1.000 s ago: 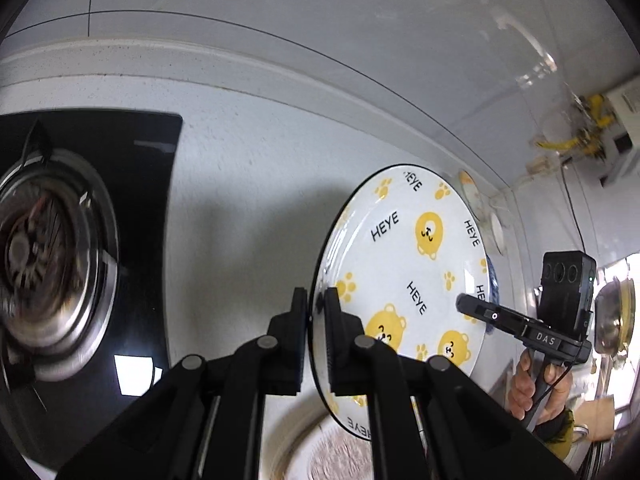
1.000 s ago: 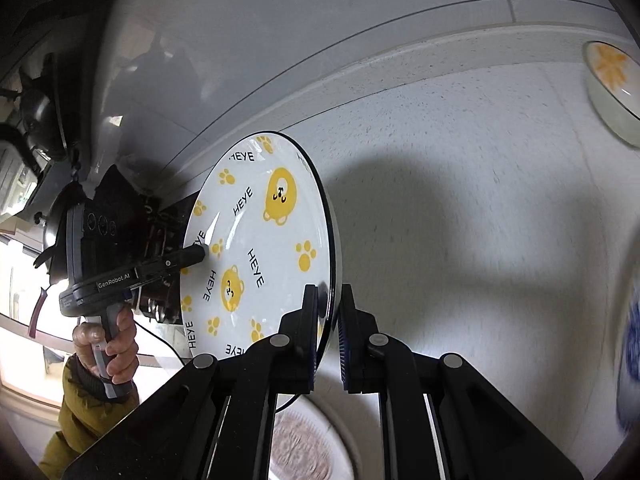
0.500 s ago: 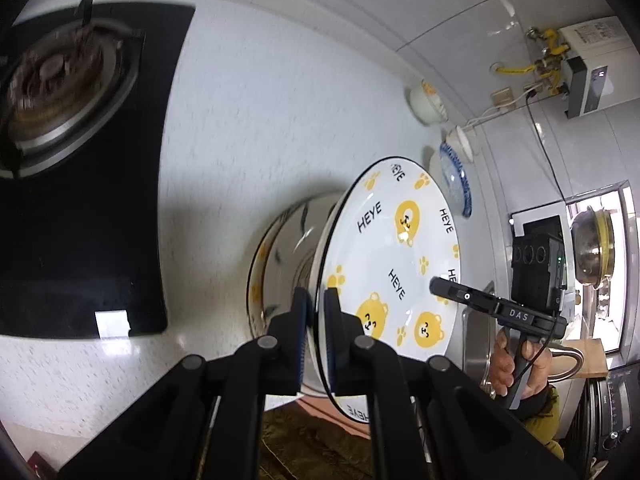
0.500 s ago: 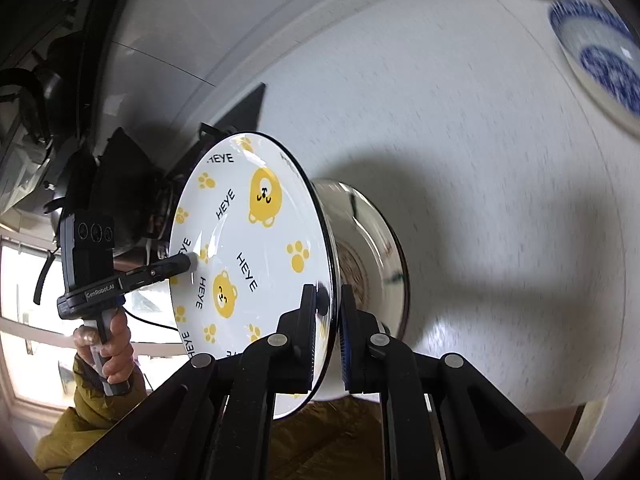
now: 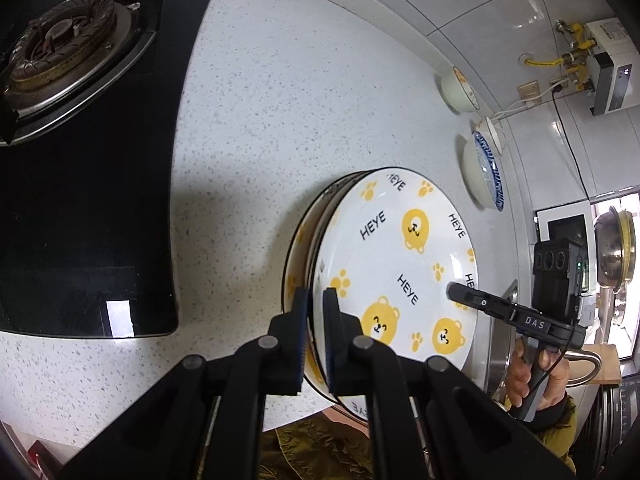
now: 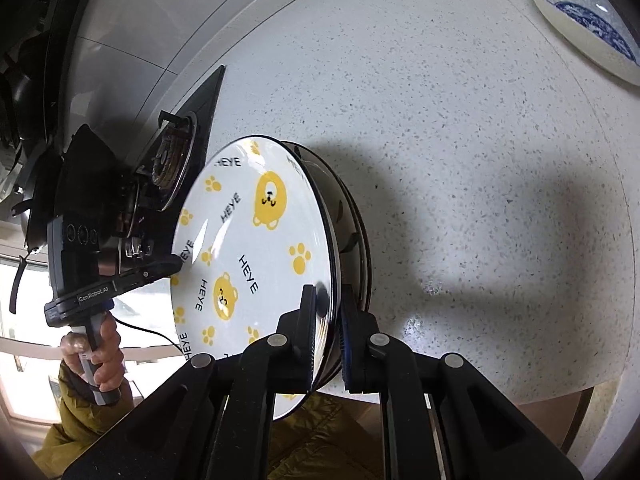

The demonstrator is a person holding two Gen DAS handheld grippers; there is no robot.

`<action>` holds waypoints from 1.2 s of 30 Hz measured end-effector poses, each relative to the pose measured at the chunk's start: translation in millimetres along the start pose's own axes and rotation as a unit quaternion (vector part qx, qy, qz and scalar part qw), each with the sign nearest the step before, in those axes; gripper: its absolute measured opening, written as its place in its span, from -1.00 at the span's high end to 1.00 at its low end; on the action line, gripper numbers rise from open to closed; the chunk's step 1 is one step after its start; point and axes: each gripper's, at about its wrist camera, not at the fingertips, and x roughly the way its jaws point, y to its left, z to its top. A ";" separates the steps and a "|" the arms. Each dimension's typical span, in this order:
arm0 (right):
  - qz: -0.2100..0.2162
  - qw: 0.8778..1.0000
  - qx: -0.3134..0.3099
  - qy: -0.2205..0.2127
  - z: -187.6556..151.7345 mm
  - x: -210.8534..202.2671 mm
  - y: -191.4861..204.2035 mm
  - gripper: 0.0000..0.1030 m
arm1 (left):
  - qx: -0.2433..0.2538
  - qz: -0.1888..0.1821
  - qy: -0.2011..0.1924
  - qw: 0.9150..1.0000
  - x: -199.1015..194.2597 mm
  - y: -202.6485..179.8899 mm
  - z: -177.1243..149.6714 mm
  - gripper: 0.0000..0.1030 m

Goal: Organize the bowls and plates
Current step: 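Open both grippers and pull them back from the plate stack, then move both grippers toward the blue-and-white patterned plate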

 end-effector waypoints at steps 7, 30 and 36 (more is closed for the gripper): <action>-0.028 0.999 -0.022 0.006 -8.7 -2.9 4.1 0.76 | -0.003 -0.004 -0.011 1.000 -7.9 4.5 -2.6 0.88; -0.129 0.978 -0.117 -0.118 -44.2 -67.9 40.9 -0.09 | 0.104 -0.001 -0.166 0.981 -92.9 -21.9 -27.6 0.43; -0.153 0.959 -0.121 -0.205 -81.3 -104.2 50.4 -0.50 | 0.142 0.006 -0.214 0.967 -116.6 -27.4 -49.7 0.31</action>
